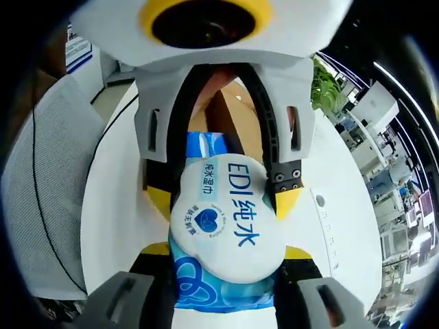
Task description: Operate the shoe box by opening the lid, removing the specified soft item, and placing it in the target area until the item is outside and the box remains undamaged.
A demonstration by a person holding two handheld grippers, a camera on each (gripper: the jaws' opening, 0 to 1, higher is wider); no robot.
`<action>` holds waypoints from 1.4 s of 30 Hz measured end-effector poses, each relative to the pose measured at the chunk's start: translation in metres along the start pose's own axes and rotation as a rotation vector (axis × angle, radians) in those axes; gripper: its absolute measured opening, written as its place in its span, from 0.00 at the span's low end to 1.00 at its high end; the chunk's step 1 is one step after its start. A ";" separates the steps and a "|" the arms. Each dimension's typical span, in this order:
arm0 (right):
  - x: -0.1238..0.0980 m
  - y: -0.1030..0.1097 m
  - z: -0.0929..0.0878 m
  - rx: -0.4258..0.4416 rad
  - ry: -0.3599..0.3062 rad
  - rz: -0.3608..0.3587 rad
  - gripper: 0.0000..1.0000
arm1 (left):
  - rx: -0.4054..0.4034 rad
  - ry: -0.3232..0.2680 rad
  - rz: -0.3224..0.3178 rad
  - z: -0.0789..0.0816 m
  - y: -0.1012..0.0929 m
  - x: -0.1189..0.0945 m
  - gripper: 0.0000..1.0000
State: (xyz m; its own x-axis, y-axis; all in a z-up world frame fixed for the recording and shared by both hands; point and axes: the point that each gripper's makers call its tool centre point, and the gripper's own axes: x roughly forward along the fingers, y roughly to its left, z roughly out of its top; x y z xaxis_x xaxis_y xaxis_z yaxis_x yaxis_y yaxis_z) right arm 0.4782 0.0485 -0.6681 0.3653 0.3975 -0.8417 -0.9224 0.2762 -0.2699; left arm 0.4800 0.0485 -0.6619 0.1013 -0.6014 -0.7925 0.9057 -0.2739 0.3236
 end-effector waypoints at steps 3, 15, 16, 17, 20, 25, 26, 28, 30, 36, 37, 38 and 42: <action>-0.003 -0.003 -0.001 -0.011 0.006 0.009 0.54 | -0.006 -0.002 -0.001 0.002 0.003 0.001 0.59; -0.009 -0.014 -0.021 -0.004 0.010 0.021 0.54 | -0.003 -0.016 -0.007 0.018 0.014 0.015 0.59; -0.009 -0.016 -0.023 -0.007 0.012 0.022 0.54 | -0.003 -0.016 -0.006 0.019 0.015 0.016 0.59; -0.009 -0.016 -0.024 -0.010 0.012 0.023 0.54 | -0.007 -0.018 -0.006 0.020 0.017 0.018 0.59; -0.008 -0.019 -0.028 -0.015 0.010 0.030 0.54 | -0.016 -0.019 -0.009 0.020 0.019 0.021 0.59; 0.000 -0.023 -0.032 -0.019 0.013 0.040 0.54 | -0.028 -0.010 -0.013 0.016 0.022 0.028 0.58; 0.002 -0.024 -0.032 -0.021 0.014 0.042 0.54 | -0.033 -0.007 -0.014 0.014 0.023 0.030 0.58; 0.005 -0.025 -0.034 -0.026 0.014 0.046 0.54 | -0.042 -0.006 -0.016 0.012 0.024 0.032 0.58; 0.008 -0.025 -0.034 -0.029 0.013 0.051 0.54 | -0.053 -0.005 -0.019 0.010 0.024 0.034 0.58; 0.022 -0.029 -0.037 -0.027 0.007 0.067 0.53 | -0.070 0.010 -0.026 -0.001 0.026 0.045 0.57; 0.025 -0.029 -0.038 -0.026 0.005 0.072 0.53 | -0.072 0.015 -0.029 -0.004 0.026 0.048 0.57; 0.028 -0.030 -0.039 -0.024 0.004 0.077 0.53 | -0.074 0.019 -0.031 -0.007 0.026 0.050 0.56; 0.044 -0.032 -0.040 -0.025 0.002 0.097 0.52 | -0.102 0.040 -0.038 -0.021 0.028 0.061 0.56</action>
State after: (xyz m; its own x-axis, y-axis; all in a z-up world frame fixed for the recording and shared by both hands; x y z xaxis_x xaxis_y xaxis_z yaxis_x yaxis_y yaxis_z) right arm 0.5187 0.0220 -0.7156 0.2734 0.4197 -0.8655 -0.9564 0.2145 -0.1981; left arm 0.5201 0.0200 -0.7115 0.0810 -0.5612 -0.8237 0.9461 -0.2168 0.2407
